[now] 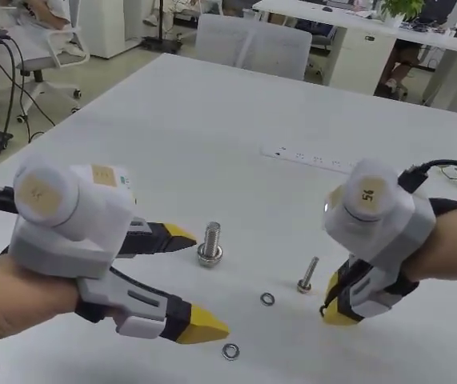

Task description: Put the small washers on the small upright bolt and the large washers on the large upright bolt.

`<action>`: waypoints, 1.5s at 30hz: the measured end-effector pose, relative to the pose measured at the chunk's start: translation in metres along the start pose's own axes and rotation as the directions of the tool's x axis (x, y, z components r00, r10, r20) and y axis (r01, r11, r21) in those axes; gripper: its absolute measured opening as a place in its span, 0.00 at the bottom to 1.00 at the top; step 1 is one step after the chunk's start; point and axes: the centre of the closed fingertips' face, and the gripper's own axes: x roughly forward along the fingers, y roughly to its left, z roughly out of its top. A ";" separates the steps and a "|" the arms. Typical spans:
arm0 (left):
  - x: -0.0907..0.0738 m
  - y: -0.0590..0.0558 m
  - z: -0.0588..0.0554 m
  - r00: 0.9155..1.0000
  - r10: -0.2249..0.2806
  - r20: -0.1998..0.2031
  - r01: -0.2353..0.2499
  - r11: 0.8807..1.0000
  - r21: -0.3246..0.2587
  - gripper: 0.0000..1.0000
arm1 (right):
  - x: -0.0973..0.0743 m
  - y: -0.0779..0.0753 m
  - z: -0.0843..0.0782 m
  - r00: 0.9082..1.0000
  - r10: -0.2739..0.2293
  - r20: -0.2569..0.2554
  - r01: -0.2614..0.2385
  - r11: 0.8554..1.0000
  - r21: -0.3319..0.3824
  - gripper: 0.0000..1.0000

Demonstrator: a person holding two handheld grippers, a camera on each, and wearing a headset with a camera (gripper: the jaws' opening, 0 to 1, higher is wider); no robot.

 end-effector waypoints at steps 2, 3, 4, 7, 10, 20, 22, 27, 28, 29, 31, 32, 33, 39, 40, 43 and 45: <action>0.000 0.000 0.000 1.000 -0.002 0.000 0.002 1.000 0.000 0.73 | -0.004 -0.001 -0.001 1.000 -0.004 0.004 0.004 1.000 0.002 0.13; 0.001 0.000 0.000 1.000 -0.002 -0.001 0.002 1.000 0.001 0.73 | -0.006 -0.002 -0.001 1.000 -0.005 0.006 0.005 1.000 0.004 0.13; 0.001 0.000 0.000 1.000 -0.003 -0.002 0.003 1.000 0.001 0.73 | -0.009 -0.003 -0.001 1.000 -0.007 0.008 0.007 1.000 0.005 0.13; 0.001 -0.001 -0.001 1.000 -0.004 -0.005 0.004 1.000 0.001 0.73 | -0.018 -0.008 -0.002 1.000 -0.021 0.006 0.021 1.000 0.004 0.13; 0.002 0.000 -0.002 1.000 -0.006 -0.006 0.006 1.000 0.002 0.73 | -0.029 -0.014 -0.001 0.999 -0.039 0.013 0.039 0.999 0.004 0.13; 0.002 0.000 -0.003 1.000 -0.004 -0.009 0.004 1.000 0.000 0.73 | -0.052 -0.027 0.014 0.996 -0.085 0.035 0.086 0.996 -0.025 0.13; 0.002 0.000 -0.004 1.000 -0.004 -0.010 0.004 1.000 -0.001 0.73 | -0.054 -0.029 0.016 0.995 -0.089 0.035 0.090 0.995 -0.033 0.13; 0.002 -0.001 -0.004 1.000 -0.003 -0.014 0.003 1.000 -0.002 0.73 | -0.056 -0.035 0.022 0.995 -0.092 0.030 0.093 0.994 -0.049 0.13; 0.002 -0.001 -0.004 1.000 -0.003 -0.014 0.003 1.000 -0.003 0.73 | -0.057 -0.037 0.023 0.995 -0.092 0.030 0.094 0.994 -0.052 0.13; 0.002 -0.001 -0.004 1.000 -0.004 -0.014 0.004 1.000 -0.003 0.73 | -0.057 -0.038 0.024 0.995 -0.095 0.033 0.097 0.994 -0.056 0.13; 0.002 -0.001 -0.004 1.000 -0.003 -0.013 0.003 1.000 -0.004 0.73 | -0.058 -0.040 0.028 0.995 -0.095 0.035 0.097 0.993 -0.062 0.13; 0.002 0.000 -0.004 1.000 -0.003 -0.013 0.002 1.000 -0.005 0.72 | -0.057 -0.042 0.029 0.995 -0.095 0.036 0.097 0.993 -0.066 0.13; 0.002 0.000 -0.004 1.000 -0.001 -0.012 0.001 1.000 -0.006 0.72 | -0.057 -0.043 0.030 0.995 -0.095 0.036 0.097 0.993 -0.068 0.13; 0.001 0.000 -0.005 1.000 -0.001 -0.011 0.001 1.000 -0.011 0.72 | -0.051 -0.049 0.035 0.996 -0.088 0.035 0.090 0.993 -0.077 0.13; 0.001 0.001 -0.005 1.000 0.000 -0.011 0.000 1.000 -0.010 0.72 | -0.049 -0.050 0.035 0.996 -0.087 0.035 0.089 0.993 -0.078 0.13; 0.001 0.001 -0.005 1.000 0.000 -0.012 0.000 1.000 -0.012 0.72 | -0.045 -0.051 0.035 0.996 -0.081 0.029 0.083 0.993 -0.083 0.13; 0.001 0.001 -0.005 1.000 0.001 -0.014 -0.002 1.000 -0.012 0.72 | -0.042 -0.052 0.035 0.997 -0.073 0.031 0.075 0.994 -0.080 0.13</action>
